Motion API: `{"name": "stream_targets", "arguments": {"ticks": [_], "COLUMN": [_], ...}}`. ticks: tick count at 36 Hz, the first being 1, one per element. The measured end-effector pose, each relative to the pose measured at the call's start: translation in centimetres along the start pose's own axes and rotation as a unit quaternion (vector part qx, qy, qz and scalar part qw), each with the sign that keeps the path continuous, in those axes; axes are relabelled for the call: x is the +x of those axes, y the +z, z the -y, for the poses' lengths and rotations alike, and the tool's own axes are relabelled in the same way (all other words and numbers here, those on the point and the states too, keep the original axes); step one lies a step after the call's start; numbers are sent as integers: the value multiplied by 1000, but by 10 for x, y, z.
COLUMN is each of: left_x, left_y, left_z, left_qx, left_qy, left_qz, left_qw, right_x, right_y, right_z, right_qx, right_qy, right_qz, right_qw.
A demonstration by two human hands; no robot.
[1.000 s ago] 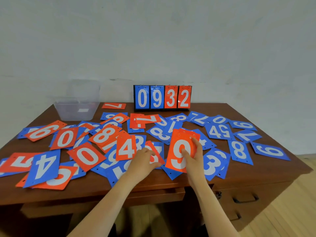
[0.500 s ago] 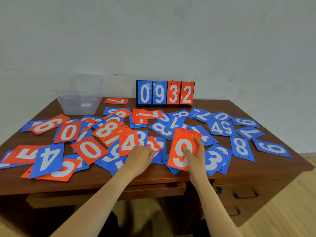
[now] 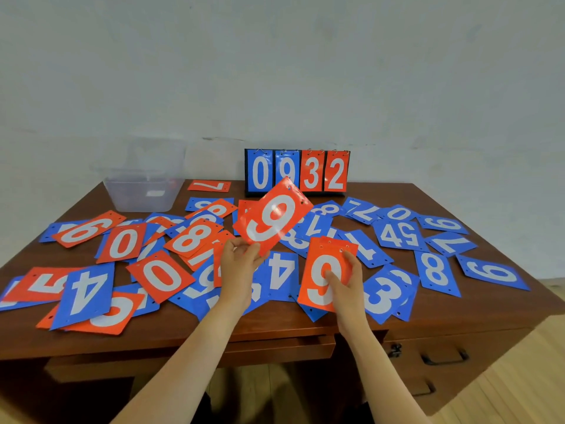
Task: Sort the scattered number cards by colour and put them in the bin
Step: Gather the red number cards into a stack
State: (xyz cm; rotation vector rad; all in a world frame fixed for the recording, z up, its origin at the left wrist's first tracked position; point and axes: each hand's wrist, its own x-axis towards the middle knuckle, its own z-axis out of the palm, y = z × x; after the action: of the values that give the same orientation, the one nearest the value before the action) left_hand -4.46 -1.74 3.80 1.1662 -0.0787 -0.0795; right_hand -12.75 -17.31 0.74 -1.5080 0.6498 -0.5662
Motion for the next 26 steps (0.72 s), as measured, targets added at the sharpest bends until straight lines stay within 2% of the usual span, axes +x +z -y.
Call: {"name": "stream_targets", "arguments": {"ticks": [4,9,13,20,26], "left_x": [-3,-5,-7,-7,7], "left_y": [3,8,11,12,6], "left_z": [2,10,13,20,24], "left_qx": [-46,24,52,254,313], "left_qy": [-29,-62,-67,8,-6], "left_qz": [19,60,41,42,69], "left_qw": [998,996,996,966,947], "right_x": [1,3,6,11,27], "right_y": [5,16,24,34,44], "right_z": [2,9,17,28,29], "right_qx": [20,40,46,45,27], "right_qy": [-5,-14,-29,-38,-43], "right_qz": [18,29,27,34,30], "right_qw": [1000,999,998,998,998]}}
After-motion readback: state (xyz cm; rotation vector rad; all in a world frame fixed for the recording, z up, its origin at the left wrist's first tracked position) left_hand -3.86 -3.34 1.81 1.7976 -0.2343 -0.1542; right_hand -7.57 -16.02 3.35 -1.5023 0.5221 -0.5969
